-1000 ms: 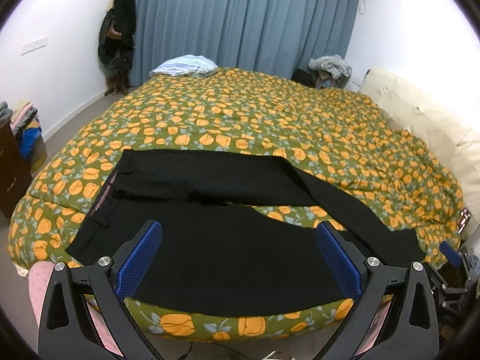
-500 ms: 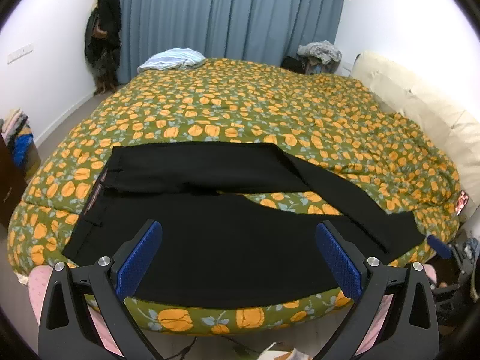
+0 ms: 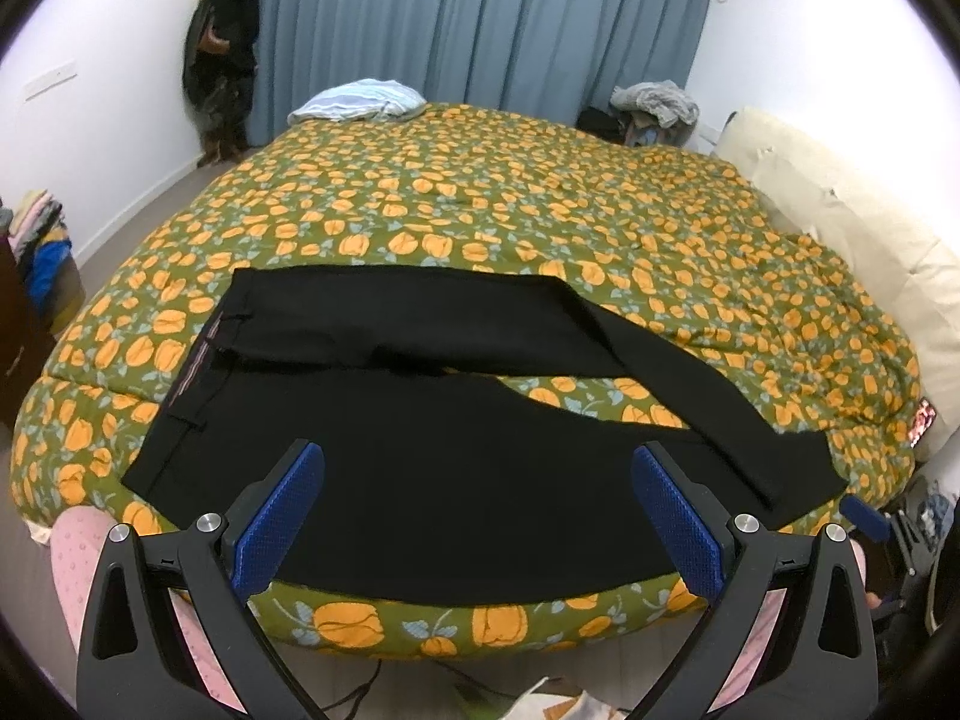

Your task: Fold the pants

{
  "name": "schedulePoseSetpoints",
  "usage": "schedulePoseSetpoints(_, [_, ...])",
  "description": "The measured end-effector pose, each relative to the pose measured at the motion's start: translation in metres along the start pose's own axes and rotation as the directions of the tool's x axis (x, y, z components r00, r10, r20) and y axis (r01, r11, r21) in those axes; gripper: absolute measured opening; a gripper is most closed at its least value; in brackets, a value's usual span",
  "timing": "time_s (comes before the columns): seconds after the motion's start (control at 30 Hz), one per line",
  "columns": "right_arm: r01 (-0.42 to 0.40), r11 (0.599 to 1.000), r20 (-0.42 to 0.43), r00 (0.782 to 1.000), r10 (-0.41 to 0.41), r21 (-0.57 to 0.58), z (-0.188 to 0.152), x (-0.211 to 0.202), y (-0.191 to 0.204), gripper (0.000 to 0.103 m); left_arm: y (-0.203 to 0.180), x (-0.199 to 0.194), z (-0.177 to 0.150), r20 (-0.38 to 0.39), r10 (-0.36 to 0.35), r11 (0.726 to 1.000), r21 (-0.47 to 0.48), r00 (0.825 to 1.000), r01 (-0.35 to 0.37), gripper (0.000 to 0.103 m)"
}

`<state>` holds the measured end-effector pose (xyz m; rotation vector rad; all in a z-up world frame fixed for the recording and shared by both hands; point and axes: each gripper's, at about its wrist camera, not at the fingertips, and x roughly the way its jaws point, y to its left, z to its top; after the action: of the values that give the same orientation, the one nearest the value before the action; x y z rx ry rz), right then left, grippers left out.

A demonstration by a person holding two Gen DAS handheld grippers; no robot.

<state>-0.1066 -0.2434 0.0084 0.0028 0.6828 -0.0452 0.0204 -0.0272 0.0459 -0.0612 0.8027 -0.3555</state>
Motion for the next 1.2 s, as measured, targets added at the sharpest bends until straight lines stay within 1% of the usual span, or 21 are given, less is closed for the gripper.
schedulePoseSetpoints(0.17, [-0.005,1.000,-0.009,1.000,0.005,-0.005,0.000,0.002,0.001,0.103,0.003,0.000,-0.001,-0.001,0.007,1.000,-0.007,1.000,-0.007,0.102])
schedulePoseSetpoints(0.23, [0.010,1.000,-0.001,1.000,-0.010,-0.023,0.001,0.001,-0.001,0.103,0.004,0.001,-0.001,-0.008,0.013,1.000,-0.012,1.000,-0.013,0.102])
schedulePoseSetpoints(0.27, [0.031,0.999,0.012,0.999,-0.031,-0.035,0.003,0.000,-0.006,0.103,0.004,0.001,-0.001,-0.011,0.016,1.000,-0.014,1.000,-0.017,0.102])
schedulePoseSetpoints(0.33, [0.105,0.993,0.037,0.994,-0.103,-0.046,0.007,-0.003,-0.025,0.103,0.005,0.000,-0.001,-0.007,0.024,1.000,-0.011,1.000,-0.024,0.102])
schedulePoseSetpoints(0.4, [0.197,0.980,0.046,0.979,-0.196,-0.012,0.012,-0.005,-0.058,0.103,0.006,-0.001,-0.002,-0.002,0.033,0.999,-0.007,0.999,-0.033,0.102])
schedulePoseSetpoints(0.43, [0.239,0.971,0.036,0.970,-0.240,0.034,0.013,-0.006,-0.082,0.103,0.007,-0.001,-0.003,-0.002,0.037,0.999,-0.008,0.999,-0.037,0.102])
schedulePoseSetpoints(0.53, [0.319,0.935,-0.001,0.946,-0.323,0.153,0.011,-0.007,-0.139,0.103,0.010,0.003,-0.004,-0.018,0.036,0.999,-0.024,0.999,-0.036,0.102])
schedulePoseSetpoints(0.57, [0.344,0.923,-0.028,0.938,-0.345,0.172,0.009,-0.005,-0.154,0.103,0.012,0.004,-0.005,-0.024,0.035,0.999,-0.032,0.999,-0.036,0.102])
schedulePoseSetpoints(0.63, [0.371,0.913,-0.091,0.928,-0.361,0.170,0.005,0.005,-0.169,0.103,0.013,0.007,-0.005,-0.032,0.036,0.998,-0.043,0.999,-0.038,0.102])
schedulePoseSetpoints(0.7, [0.368,0.921,-0.175,0.922,-0.345,0.124,-0.001,0.026,-0.173,0.103,0.013,0.009,-0.005,-0.036,0.037,0.998,-0.043,0.999,-0.038,0.102])
schedulePoseSetpoints(0.8, [0.338,0.941,-0.263,0.911,-0.318,0.032,-0.011,0.063,-0.166,0.103,0.009,0.011,-0.005,-0.043,0.033,0.999,-0.028,0.999,-0.034,0.102])
schedulePoseSetpoints(0.9, [0.306,0.951,-0.303,0.904,-0.302,-0.033,-0.019,0.099,-0.158,0.103,0.004,0.011,-0.005,-0.046,0.034,0.999,-0.003,0.998,-0.034,0.102])
schedulePoseSetpoints(0.97, [0.297,0.952,-0.304,0.903,-0.304,-0.069,-0.021,0.115,-0.155,0.103,0.003,0.010,-0.005,-0.043,0.039,0.999,0.003,0.998,-0.039,0.102])
schedulePoseSetpoints(1.07, [0.309,0.939,-0.313,0.886,-0.343,-0.152,-0.022,0.142,-0.155,0.103,0.007,0.011,-0.006,-0.050,0.049,0.999,-0.008,0.998,-0.050,0.102])
schedulePoseSetpoints(1.2, [0.287,0.932,-0.370,0.860,-0.353,-0.223,-0.027,0.170,-0.161,0.103,0.015,0.020,-0.007,-0.083,0.065,0.997,-0.039,0.994,-0.068,0.102])
